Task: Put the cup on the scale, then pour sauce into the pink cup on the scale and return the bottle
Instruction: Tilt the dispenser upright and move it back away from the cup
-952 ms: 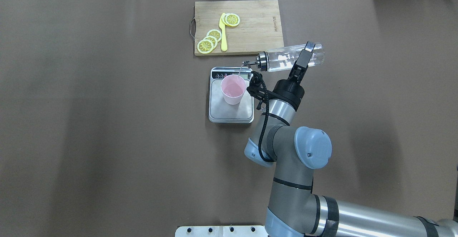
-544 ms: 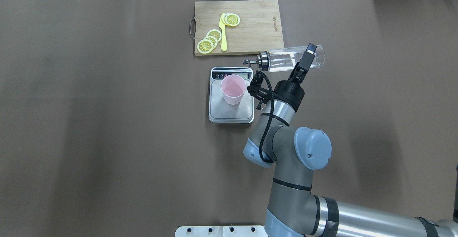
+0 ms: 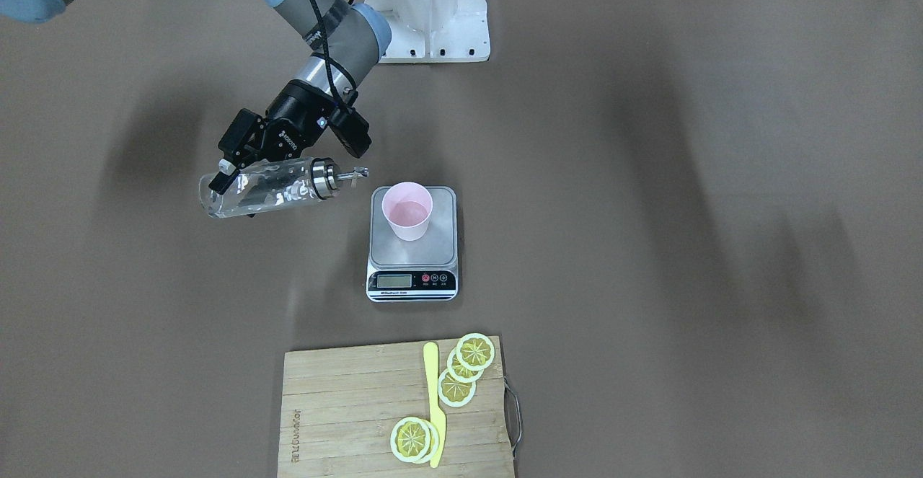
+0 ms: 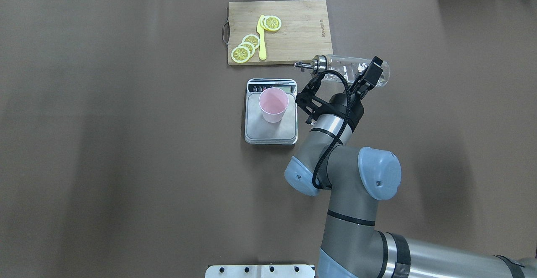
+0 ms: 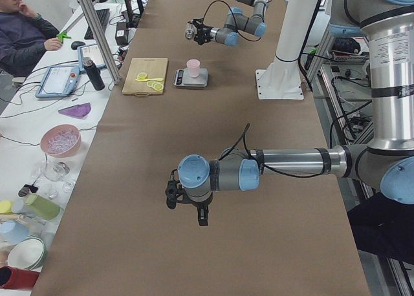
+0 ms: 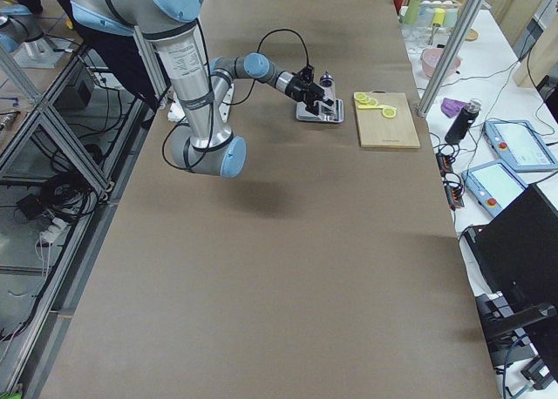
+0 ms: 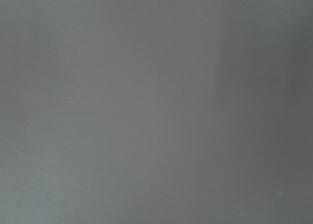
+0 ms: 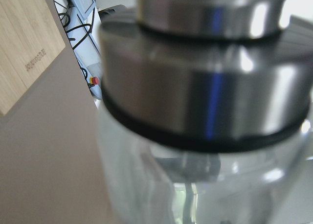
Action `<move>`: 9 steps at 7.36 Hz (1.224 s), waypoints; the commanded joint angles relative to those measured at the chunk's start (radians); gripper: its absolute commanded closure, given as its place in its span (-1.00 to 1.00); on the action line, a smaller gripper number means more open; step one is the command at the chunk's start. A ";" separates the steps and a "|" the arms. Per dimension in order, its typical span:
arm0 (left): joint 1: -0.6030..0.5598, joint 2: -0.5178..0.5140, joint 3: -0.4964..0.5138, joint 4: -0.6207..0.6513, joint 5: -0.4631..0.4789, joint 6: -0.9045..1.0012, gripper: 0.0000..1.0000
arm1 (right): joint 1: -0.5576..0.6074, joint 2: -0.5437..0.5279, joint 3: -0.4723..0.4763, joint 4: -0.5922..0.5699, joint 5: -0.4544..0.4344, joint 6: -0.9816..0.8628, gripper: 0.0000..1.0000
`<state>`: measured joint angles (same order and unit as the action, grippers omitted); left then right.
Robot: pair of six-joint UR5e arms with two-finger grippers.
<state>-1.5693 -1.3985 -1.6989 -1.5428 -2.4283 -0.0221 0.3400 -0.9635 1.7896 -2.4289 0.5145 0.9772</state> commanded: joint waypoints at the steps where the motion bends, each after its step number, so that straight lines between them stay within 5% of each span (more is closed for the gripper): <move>1: 0.000 -0.004 0.002 0.003 -0.002 -0.009 -0.97 | 0.016 -0.049 0.031 0.177 0.096 -0.002 1.00; 3: -0.006 -0.004 -0.022 0.001 0.002 -0.024 -0.97 | 0.042 -0.128 0.062 0.414 0.197 -0.008 1.00; 6: -0.008 -0.011 -0.088 0.003 0.003 -0.102 -0.97 | 0.178 -0.211 0.197 0.603 0.498 -0.139 1.00; 9: -0.005 -0.036 -0.088 0.003 0.002 -0.102 -0.97 | 0.302 -0.366 0.197 0.935 0.712 -0.172 1.00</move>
<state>-1.5757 -1.4212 -1.7875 -1.5401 -2.4261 -0.1236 0.5913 -1.2550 1.9864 -1.6488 1.1384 0.8205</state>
